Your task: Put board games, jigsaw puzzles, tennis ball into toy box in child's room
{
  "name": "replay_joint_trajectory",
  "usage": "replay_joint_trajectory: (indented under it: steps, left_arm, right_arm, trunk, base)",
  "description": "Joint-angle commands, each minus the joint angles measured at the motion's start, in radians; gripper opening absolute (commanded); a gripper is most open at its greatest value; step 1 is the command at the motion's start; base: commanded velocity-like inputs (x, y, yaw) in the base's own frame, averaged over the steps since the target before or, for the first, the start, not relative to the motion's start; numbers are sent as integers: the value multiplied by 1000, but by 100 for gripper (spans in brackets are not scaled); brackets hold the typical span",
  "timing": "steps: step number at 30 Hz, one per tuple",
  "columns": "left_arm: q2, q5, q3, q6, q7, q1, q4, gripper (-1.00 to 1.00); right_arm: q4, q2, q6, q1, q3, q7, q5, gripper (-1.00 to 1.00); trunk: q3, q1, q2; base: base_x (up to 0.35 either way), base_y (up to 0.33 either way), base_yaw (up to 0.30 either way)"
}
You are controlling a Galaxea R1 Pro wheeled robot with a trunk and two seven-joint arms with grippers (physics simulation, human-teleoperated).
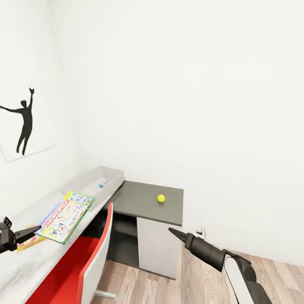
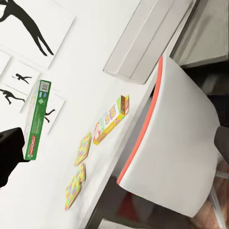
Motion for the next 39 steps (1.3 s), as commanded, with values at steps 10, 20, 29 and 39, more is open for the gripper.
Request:
replay_joint_trajectory:
  steps: [10,20,29,39]
  left_arm:
    - [0,1,1,10,-4,0,0,-100]
    - [0,1,0,9,-4,0,0,-100]
    - [0,1,0,9,-4,0,0,-100]
    - [0,1,0,9,-4,0,0,-100]
  right_arm:
    - [0,1,6,-1,-2,2,-1,100]
    - [-1,1,6,-1,-2,2,-1,100]
    - [-1,1,6,-1,-2,2,-1,100]
    - [-1,1,8,-1,-2,2,-1,100]
  trunk:
    - [4,1,-1]
    - [4,1,-1]
    - [4,1,-1]
    - [4,1,-1]
  base:
    - [326,14,-74]
    - [289,116,-2]
    - [207,67,0]
    - [175,30,-10]
